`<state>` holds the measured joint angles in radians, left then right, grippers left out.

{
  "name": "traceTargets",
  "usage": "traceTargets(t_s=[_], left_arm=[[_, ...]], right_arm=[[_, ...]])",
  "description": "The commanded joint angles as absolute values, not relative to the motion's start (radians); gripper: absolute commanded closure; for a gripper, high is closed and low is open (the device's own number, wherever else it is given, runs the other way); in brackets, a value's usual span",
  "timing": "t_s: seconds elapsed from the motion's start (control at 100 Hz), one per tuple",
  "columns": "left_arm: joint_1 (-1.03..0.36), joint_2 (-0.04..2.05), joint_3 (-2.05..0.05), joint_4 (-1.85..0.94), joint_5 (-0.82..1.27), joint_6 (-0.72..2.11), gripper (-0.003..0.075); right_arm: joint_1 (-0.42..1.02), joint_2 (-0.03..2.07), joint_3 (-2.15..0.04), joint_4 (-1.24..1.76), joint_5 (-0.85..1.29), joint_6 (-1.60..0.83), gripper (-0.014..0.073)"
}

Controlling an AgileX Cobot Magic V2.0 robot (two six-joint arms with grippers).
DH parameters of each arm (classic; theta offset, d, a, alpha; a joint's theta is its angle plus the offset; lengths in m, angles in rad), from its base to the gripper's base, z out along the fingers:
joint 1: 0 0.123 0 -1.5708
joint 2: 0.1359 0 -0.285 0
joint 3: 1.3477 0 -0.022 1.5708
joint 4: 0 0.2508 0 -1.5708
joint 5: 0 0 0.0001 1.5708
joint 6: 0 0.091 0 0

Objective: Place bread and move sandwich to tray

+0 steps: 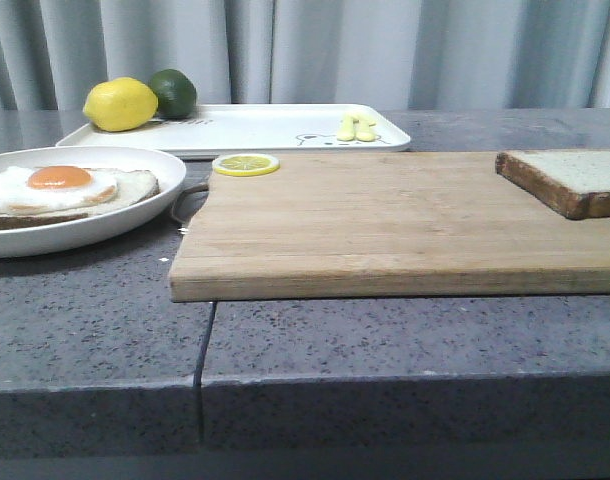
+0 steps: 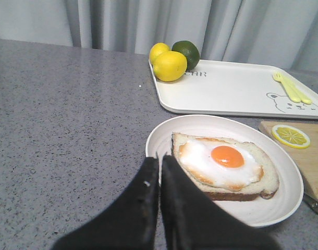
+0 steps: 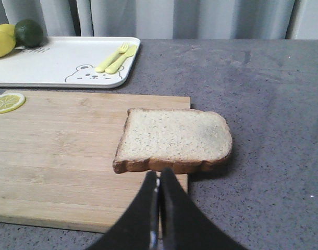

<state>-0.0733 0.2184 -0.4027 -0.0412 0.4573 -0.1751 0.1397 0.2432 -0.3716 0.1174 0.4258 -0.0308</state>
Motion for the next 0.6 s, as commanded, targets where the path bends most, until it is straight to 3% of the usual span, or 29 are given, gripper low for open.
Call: traceTargets(t_s=[0.0, 0.3, 0.59], left_arm=[[-0.079, 0.306, -0.514, -0.049, 0.445, -0.186, 0.0739], [-0.079, 0.472, -0.74, -0.06, 0.657, -0.184, 0.0739], [-0.079, 0.513, -0.793, -0.155, 0.74, -0.184, 0.0739]], right_arm=[[0.132, 0.334, -0.49, 0.123, 0.424, -0.03, 0.0711], [0.132, 0.501, -0.735, 0.123, 0.602, -0.03, 0.0711], [0.132, 0.517, -0.77, 0.123, 0.628, -0.03, 0.0711]])
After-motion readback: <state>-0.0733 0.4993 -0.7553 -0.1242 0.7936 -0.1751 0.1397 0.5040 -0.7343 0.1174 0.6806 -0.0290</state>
